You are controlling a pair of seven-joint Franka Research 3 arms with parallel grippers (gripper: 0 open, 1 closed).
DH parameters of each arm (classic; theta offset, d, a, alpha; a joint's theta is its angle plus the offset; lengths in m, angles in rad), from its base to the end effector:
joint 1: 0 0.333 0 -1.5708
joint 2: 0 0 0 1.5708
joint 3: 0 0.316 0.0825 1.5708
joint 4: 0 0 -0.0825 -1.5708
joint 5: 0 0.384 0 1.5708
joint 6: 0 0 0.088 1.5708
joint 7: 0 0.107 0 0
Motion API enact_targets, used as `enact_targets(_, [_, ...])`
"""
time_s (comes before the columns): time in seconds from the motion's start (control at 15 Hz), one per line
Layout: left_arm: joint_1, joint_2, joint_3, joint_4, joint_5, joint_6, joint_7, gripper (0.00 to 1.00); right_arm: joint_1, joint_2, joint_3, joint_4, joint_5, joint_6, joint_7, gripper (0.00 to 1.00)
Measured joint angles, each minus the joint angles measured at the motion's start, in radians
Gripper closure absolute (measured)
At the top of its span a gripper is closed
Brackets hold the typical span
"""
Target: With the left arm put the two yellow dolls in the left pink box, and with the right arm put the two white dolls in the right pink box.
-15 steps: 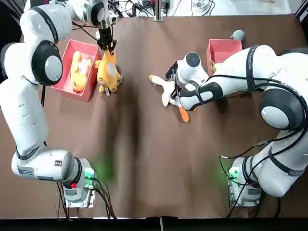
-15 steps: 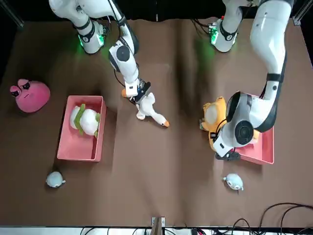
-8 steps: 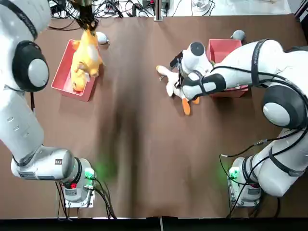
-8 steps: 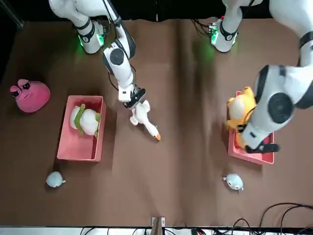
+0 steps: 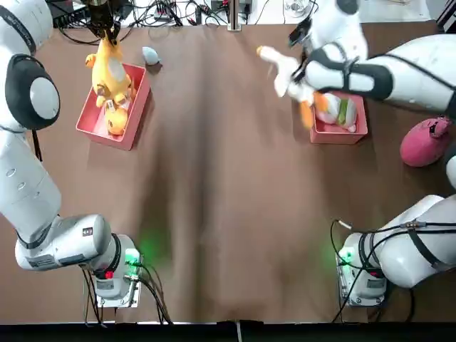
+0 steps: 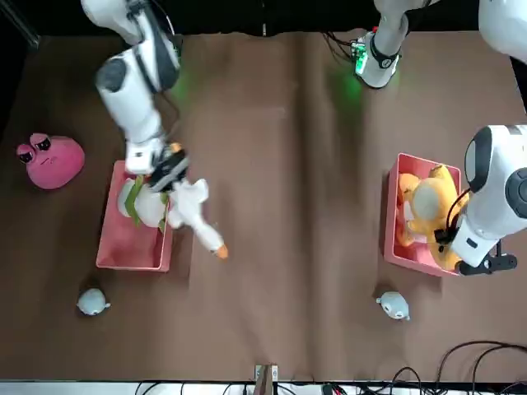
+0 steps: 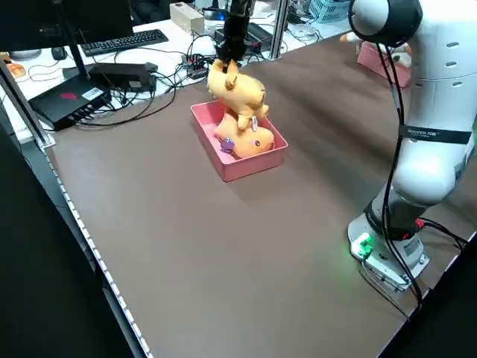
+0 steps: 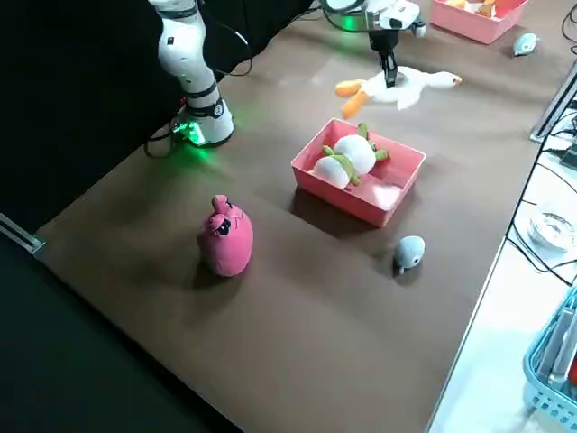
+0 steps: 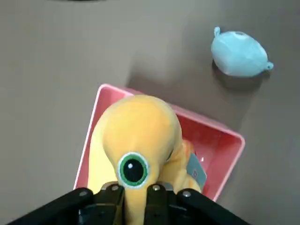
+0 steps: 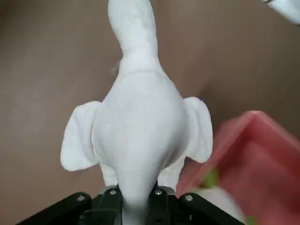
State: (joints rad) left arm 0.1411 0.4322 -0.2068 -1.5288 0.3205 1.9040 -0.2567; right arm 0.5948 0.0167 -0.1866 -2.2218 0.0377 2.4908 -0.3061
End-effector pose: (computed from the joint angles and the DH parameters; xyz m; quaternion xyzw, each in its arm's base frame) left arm 0.6770 -0.0024 0.4104 -0.9929 -0.0473 0.0053 0.1089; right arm 0.5069 0.2192 0.3931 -0.9339 -0.3344 -0.1252 0.0181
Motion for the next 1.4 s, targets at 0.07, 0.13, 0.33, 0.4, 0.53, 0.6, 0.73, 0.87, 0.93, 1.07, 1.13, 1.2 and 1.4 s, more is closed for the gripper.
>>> enact_targets(0.07, [0.005, 0.019, 0.0, 0.0, 0.0, 0.03, -0.001, 0.85, -0.112, -0.013, -0.005, -0.002, 0.0, 0.001, -0.146, 0.82])
enact_targets(0.13, [0.005, 0.025, 0.0, 0.0, 0.0, 0.035, -0.002, 0.85, -0.163, -0.013, -0.006, -0.003, 0.0, 0.007, -0.196, 0.82])
enact_targets(0.33, [0.003, 0.043, -0.001, -0.002, 0.0, 0.033, -0.007, 0.85, -0.241, 0.014, -0.008, -0.028, 0.0, 0.097, -0.249, 0.82])
enact_targets(0.4, [0.004, 0.055, 0.0, -0.004, 0.001, 0.027, -0.012, 0.85, -0.249, 0.039, -0.007, -0.036, -0.001, 0.14, -0.249, 0.85])
enact_targets(0.53, [0.011, 0.085, 0.004, -0.006, 0.004, -0.003, -0.019, 0.85, -0.271, 0.103, -0.007, -0.043, -0.001, 0.198, -0.267, 0.87])
enact_targets(0.6, [0.018, 0.1, 0.004, -0.006, 0.004, -0.011, -0.019, 0.85, -0.283, 0.133, -0.007, -0.045, -0.001, 0.212, -0.283, 0.87])
enact_targets(0.73, [0.027, 0.122, 0.005, -0.005, 0.005, -0.011, -0.019, 0.85, -0.301, 0.18, -0.007, -0.05, -0.002, 0.258, -0.318, 0.88])
enact_targets(0.87, [0.03, 0.138, 0.005, -0.005, 0.005, -0.011, -0.019, 0.85, -0.317, 0.217, -0.006, -0.053, -0.002, 0.324, -0.386, 0.88])
enact_targets(0.93, [0.03, 0.145, 0.005, -0.005, 0.005, -0.011, -0.019, 0.85, -0.327, 0.232, -0.006, -0.053, -0.002, 0.349, -0.416, 0.88])
enact_targets(1.07, [0.03, 0.16, 0.005, -0.005, 0.005, -0.012, -0.019, 0.86, -0.343, 0.255, -0.005, -0.055, -0.002, 0.372, -0.446, 0.88])
enact_targets(1.13, [0.028, 0.167, 0.004, -0.005, 0.005, -0.012, -0.019, 0.86, -0.346, 0.263, -0.005, -0.06, -0.002, 0.387, -0.452, 0.88])
enact_targets(1.2, [0.025, 0.173, 0.003, -0.005, 0.005, -0.012, -0.019, 0.86, -0.348, 0.269, -0.005, -0.069, -0.002, 0.412, -0.458, 0.88])
enact_targets(1.4, [0.013, 0.184, 0.003, -0.005, 0.005, -0.011, -0.021, 0.82, -0.352, 0.298, -0.004, -0.099, -0.002, 0.504, -0.468, 0.87])
